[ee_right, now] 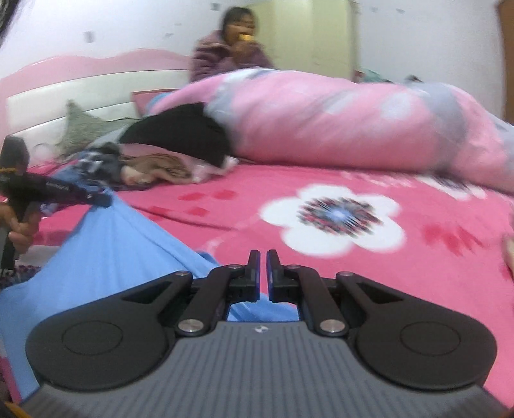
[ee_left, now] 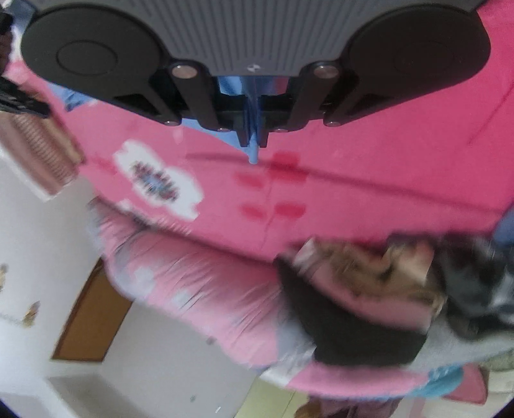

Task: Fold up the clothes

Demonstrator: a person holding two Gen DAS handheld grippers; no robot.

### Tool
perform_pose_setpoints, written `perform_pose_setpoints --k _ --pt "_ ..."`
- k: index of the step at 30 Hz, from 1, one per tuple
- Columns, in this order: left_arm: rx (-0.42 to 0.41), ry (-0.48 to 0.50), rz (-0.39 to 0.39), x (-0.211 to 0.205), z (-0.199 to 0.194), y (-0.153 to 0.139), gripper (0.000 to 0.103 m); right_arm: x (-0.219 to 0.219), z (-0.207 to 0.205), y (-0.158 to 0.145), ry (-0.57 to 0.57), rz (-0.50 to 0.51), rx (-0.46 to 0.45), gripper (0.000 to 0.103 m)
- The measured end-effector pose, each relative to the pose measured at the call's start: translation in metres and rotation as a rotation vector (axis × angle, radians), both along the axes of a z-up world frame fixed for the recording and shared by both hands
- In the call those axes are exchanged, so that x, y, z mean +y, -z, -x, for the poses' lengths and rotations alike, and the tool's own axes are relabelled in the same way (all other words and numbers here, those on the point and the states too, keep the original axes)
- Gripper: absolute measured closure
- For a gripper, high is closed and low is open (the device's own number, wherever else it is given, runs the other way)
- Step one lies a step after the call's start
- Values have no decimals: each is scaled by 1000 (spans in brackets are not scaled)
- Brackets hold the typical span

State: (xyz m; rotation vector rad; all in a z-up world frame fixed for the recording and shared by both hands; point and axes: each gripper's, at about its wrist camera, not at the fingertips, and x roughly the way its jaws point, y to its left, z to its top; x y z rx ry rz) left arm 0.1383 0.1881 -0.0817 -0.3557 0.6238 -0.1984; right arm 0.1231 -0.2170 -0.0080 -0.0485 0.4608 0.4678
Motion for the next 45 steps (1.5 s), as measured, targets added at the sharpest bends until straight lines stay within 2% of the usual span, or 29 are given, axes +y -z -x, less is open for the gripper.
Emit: perform_pose_setpoints --k 2,4,6,9,11,15,17,20,21,23,26,27,28,29,32,35,37,40,43,44,45 --pt "61 12 -42 -2 -8 14 96 -14 4 9 56 -7 25 99" --pt "75 -7 -56 0 -8 19 89 -25 9 17 103 -10 46 99" --pt "74 -31 -65 3 -6 19 71 -35 15 21 144 -8 55 99" --pt "35 -80 -100 6 7 4 44 -51 28 19 212 -5 51 94" --pt "15 -102 -129 6 19 -7 37 -64 35 16 260 -13 43 82" --pt "-24 -13 -140 -13 52 -31 12 -95 33 15 313 -70 72 76" --pt "-28 40 -157 -29 68 -33 11 -110 25 18 322 -110 103 73" --pt "19 65 -220 -53 80 -22 12 -128 -2 28 321 -169 178 71" --pt "41 59 -246 -59 81 -17 16 -134 -12 32 320 -189 206 70" --pt "83 41 -280 -67 82 -6 22 -140 -36 42 298 -195 271 60" --pt "144 -21 -319 -68 78 7 24 -137 -61 57 246 -178 338 58" --pt "155 -31 -324 -68 78 10 24 -135 -64 60 227 -180 344 62" --pt "151 -35 -325 -67 78 10 24 -133 -63 58 210 -191 326 87" --pt "148 -38 -325 -66 79 11 24 -131 -62 57 194 -202 309 100" --pt "143 -34 -347 -68 80 12 24 -131 -53 48 173 -256 218 100" --pt "138 -33 -362 -69 80 15 24 -147 -41 47 229 -384 132 100" --pt "137 -34 -368 -70 79 16 24 -156 -41 62 279 -433 144 100" --pt "137 -28 -373 -70 79 16 24 -163 -48 84 321 -503 221 100" --pt "133 -29 -366 -69 80 17 24 -163 -52 89 350 -498 261 92" --pt "131 -28 -365 -68 81 16 24 -162 -52 87 365 -481 263 83" --pt "129 -28 -364 -68 81 16 24 -162 -51 85 388 -457 264 79"
